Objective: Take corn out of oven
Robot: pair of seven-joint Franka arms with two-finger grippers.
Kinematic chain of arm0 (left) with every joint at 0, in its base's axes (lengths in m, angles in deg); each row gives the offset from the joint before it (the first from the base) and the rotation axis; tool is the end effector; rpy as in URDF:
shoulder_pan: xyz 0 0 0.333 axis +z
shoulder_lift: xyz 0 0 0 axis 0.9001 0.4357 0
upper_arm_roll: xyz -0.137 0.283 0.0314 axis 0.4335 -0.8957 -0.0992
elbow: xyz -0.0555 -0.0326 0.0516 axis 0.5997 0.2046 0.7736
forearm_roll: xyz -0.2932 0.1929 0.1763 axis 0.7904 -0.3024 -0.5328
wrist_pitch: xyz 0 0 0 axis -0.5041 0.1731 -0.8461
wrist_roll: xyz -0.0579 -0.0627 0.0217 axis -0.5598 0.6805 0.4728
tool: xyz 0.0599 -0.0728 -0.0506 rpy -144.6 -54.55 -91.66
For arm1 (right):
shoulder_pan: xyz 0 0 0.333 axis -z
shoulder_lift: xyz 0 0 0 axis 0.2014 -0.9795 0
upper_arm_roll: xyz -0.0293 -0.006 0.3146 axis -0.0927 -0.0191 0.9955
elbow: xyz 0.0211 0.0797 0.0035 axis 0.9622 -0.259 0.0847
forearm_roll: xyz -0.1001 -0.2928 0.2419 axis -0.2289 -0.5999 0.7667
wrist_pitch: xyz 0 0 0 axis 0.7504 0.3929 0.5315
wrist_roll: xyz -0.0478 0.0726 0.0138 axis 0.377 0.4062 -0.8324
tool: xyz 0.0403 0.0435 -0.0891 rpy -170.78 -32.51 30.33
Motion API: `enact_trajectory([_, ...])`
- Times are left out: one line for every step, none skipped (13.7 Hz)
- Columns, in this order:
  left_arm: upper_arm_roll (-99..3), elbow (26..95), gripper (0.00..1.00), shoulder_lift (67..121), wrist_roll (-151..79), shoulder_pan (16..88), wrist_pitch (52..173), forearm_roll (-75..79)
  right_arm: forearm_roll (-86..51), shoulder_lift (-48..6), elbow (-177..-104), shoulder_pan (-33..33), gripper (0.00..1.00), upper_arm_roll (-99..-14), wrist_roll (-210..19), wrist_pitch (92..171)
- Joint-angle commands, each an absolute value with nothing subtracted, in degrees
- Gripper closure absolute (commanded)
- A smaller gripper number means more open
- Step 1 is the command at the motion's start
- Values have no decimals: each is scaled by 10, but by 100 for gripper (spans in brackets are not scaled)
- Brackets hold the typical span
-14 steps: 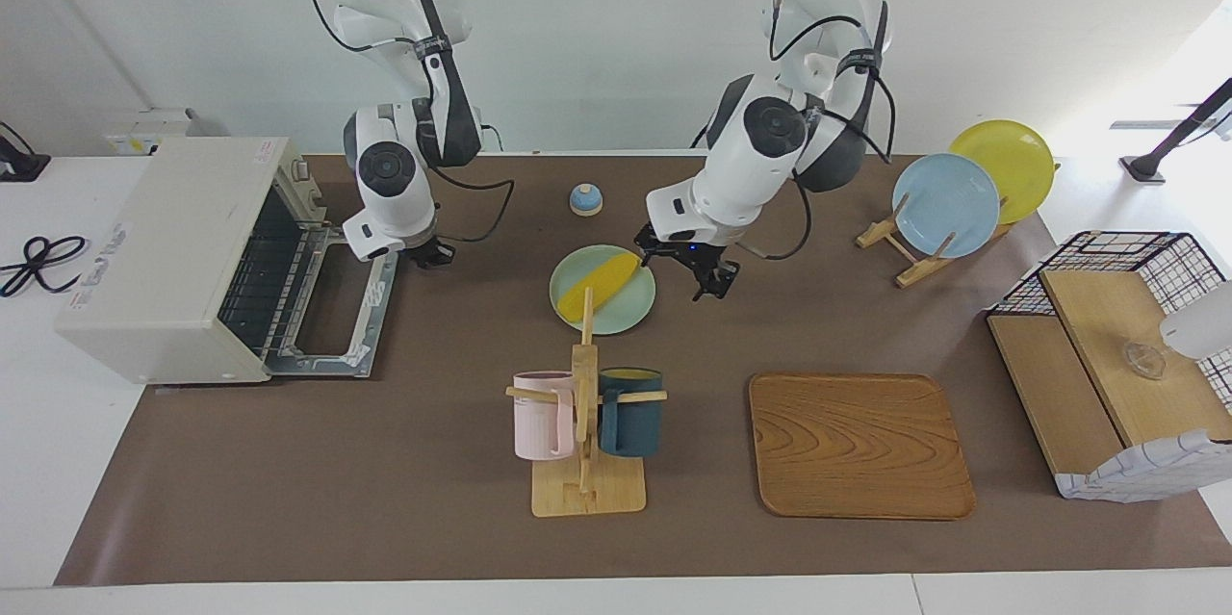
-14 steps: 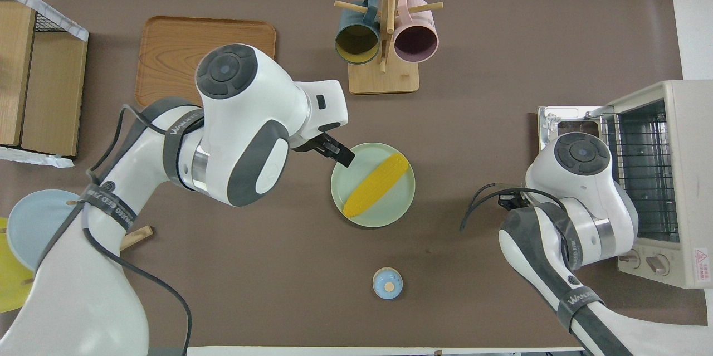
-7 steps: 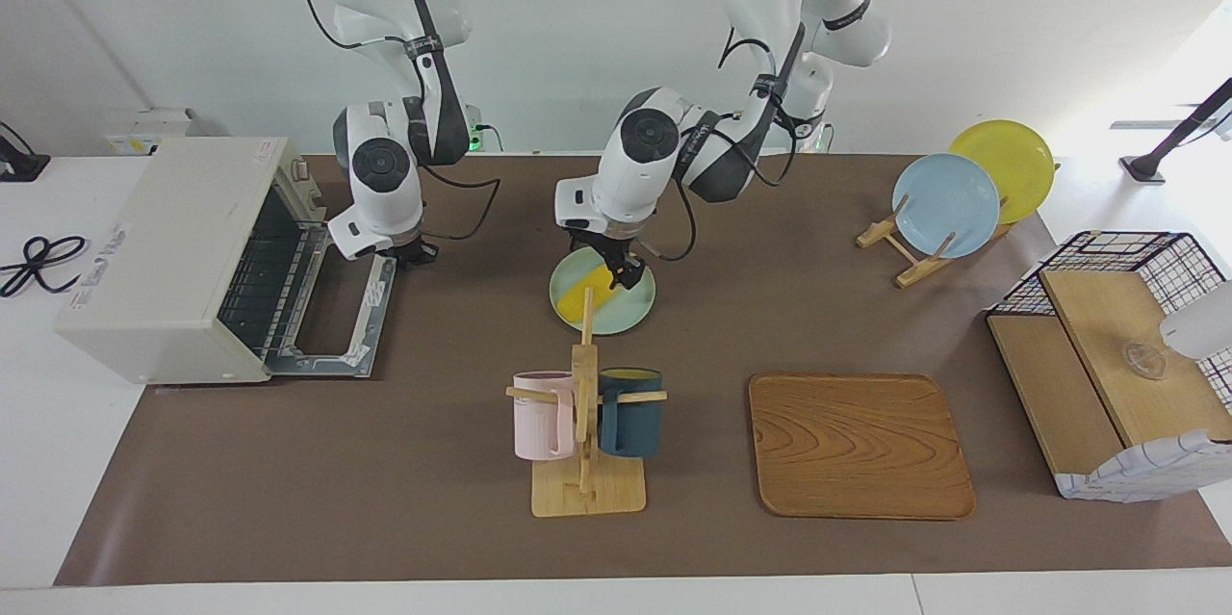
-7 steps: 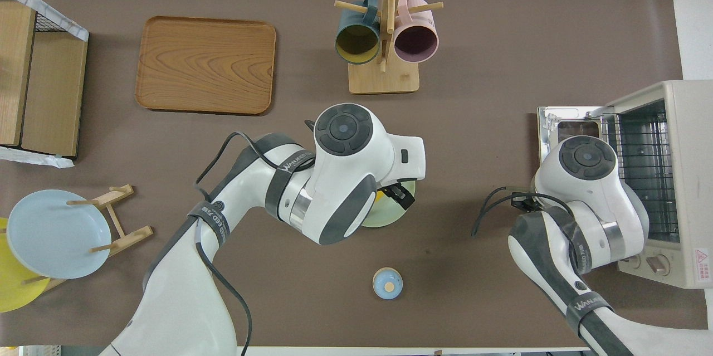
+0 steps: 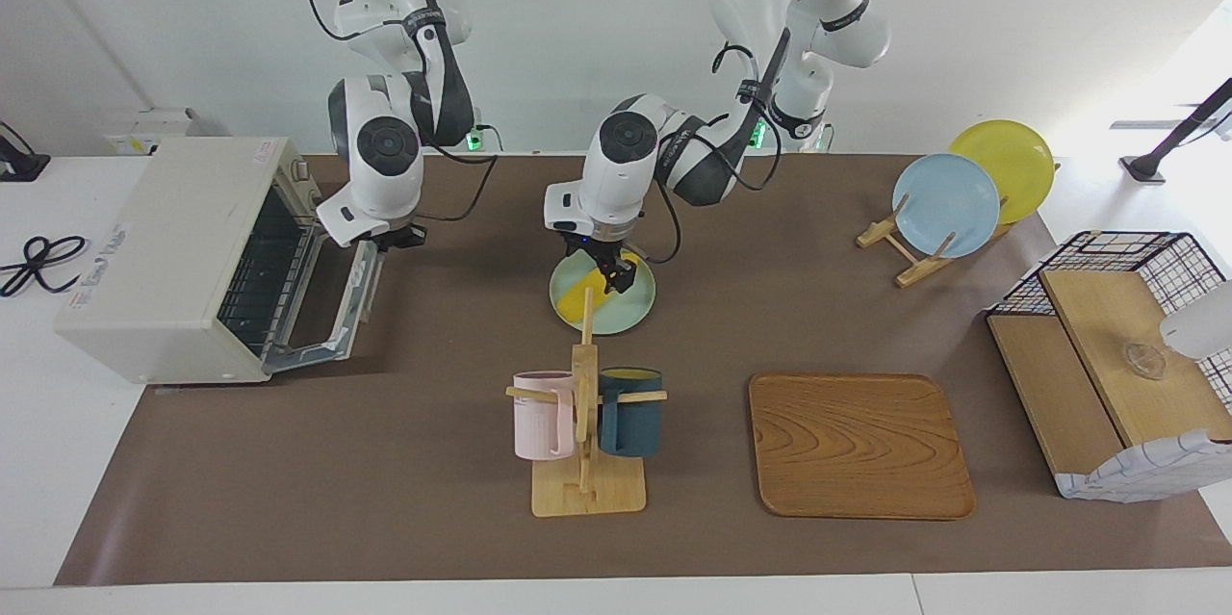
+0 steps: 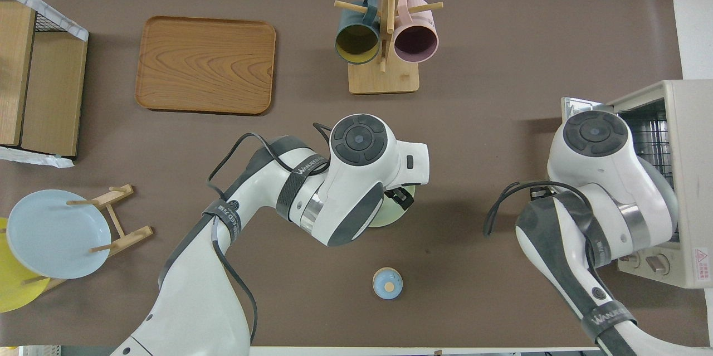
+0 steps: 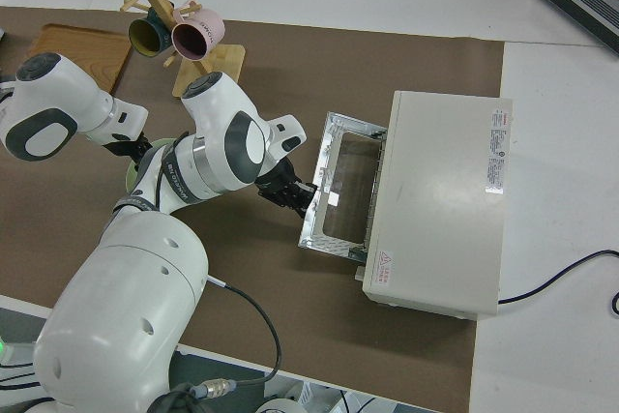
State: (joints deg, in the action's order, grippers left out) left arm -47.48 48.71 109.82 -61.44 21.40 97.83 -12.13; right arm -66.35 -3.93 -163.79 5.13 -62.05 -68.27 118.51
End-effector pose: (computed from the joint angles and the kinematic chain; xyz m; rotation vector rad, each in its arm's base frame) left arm 0.4601 -0.4865 0.3424 2.6810 -1.2548 -0.0549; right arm 0.4810 0.0407 0.3701 2.7460 -0.0934 -0.3993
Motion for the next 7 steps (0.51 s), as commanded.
enact_trajectory([-483,510,0,1100,-602,205,1002,-133,-707,-38,-1574,87,100,-632,-763,1138])
enact_trajectory([-482,519,0,1098,-602,205,1012,-133,-715,-27,-1565,100,100,-632,-795,1123])
enact_trajectory([-482,529,0,1095,-602,205,1021,-133,-717,-14,-1565,110,100,-632,-820,1119])
enact_trajectory([-482,534,0,1095,-602,205,1027,-133,-717,-4,-1565,117,100,-632,-834,1111])
enact_trajectory([-483,536,0,1095,-601,205,1027,-133,-717,5,-1565,123,100,-632,-843,1103])
enact_trajectory([-483,541,0,1094,-599,205,1028,-133,-717,16,-1565,125,100,-632,-857,1096])
enact_trajectory([-482,543,0,1094,-595,204,1032,-133,-719,24,-1565,128,100,-632,-872,1091])
